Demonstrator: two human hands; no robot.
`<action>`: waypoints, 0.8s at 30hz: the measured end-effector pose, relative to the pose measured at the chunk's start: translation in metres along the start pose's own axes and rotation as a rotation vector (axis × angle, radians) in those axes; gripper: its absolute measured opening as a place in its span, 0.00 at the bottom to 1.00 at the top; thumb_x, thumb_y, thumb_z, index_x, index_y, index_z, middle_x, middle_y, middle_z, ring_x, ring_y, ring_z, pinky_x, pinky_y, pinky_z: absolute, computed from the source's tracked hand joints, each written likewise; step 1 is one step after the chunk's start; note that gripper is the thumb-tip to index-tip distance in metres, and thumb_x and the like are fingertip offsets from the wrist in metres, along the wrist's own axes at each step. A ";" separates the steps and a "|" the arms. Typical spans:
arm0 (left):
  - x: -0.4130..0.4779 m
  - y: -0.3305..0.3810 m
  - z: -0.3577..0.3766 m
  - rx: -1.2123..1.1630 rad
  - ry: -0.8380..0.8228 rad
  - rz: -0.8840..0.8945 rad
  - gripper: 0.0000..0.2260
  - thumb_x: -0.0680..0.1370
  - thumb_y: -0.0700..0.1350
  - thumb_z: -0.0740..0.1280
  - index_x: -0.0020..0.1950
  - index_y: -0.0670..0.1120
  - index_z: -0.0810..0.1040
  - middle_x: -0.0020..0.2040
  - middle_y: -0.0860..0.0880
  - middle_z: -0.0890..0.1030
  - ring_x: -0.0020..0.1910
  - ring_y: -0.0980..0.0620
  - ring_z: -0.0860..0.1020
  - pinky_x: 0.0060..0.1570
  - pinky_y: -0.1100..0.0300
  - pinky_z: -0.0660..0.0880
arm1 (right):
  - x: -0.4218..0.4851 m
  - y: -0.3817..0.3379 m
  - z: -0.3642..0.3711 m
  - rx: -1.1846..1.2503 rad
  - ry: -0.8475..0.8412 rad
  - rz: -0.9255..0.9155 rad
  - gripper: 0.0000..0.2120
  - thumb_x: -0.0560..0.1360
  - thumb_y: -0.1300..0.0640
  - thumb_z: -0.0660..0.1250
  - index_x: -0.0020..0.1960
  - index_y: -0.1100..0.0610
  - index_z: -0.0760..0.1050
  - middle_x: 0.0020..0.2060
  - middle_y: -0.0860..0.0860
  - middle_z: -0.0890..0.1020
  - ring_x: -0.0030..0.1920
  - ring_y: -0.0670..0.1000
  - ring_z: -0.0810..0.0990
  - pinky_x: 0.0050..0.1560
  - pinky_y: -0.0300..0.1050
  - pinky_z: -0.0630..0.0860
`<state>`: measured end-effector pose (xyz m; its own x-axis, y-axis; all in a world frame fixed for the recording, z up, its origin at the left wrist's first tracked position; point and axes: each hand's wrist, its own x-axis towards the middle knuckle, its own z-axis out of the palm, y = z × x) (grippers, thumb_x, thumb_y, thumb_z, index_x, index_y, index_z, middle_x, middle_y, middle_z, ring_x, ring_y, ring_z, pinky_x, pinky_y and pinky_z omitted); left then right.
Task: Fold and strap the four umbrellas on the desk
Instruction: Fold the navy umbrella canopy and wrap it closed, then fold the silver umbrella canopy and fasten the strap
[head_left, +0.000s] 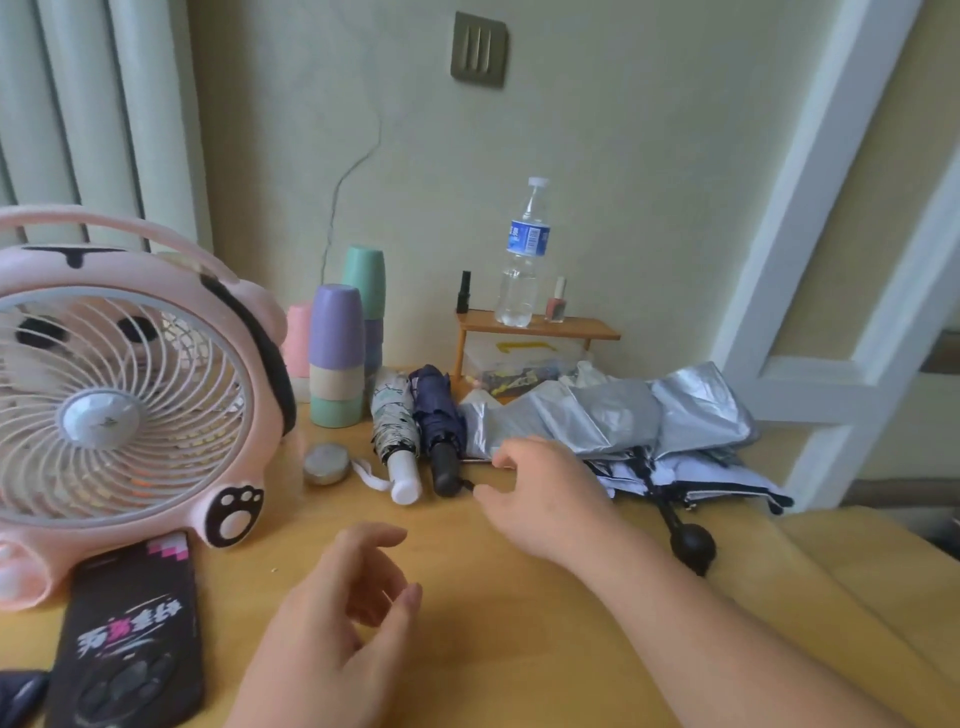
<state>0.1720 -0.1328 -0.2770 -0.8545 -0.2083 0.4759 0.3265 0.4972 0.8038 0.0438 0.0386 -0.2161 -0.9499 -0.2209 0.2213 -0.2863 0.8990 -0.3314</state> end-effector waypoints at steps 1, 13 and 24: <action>0.000 0.000 0.001 -0.008 -0.008 0.004 0.17 0.71 0.47 0.72 0.53 0.66 0.73 0.38 0.57 0.82 0.35 0.54 0.80 0.32 0.64 0.74 | -0.005 0.012 -0.007 -0.054 0.040 0.033 0.18 0.77 0.44 0.66 0.63 0.50 0.76 0.58 0.47 0.77 0.62 0.51 0.74 0.58 0.49 0.76; -0.006 -0.006 0.006 -0.002 -0.043 -0.045 0.17 0.73 0.37 0.75 0.45 0.60 0.79 0.31 0.52 0.81 0.29 0.47 0.78 0.35 0.58 0.75 | -0.024 0.133 -0.027 -0.233 0.032 0.449 0.16 0.71 0.59 0.62 0.58 0.51 0.73 0.54 0.51 0.81 0.57 0.57 0.78 0.47 0.47 0.76; -0.006 0.001 0.001 -0.061 -0.067 -0.096 0.09 0.73 0.43 0.75 0.44 0.57 0.81 0.29 0.48 0.80 0.26 0.45 0.78 0.32 0.55 0.76 | -0.024 0.156 -0.031 0.005 0.121 0.483 0.13 0.78 0.58 0.62 0.35 0.54 0.65 0.33 0.50 0.73 0.36 0.52 0.73 0.29 0.43 0.66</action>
<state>0.1771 -0.1297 -0.2796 -0.9072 -0.1948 0.3730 0.2645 0.4255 0.8655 0.0262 0.1960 -0.2451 -0.9530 0.2656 0.1459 0.1816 0.8860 -0.4265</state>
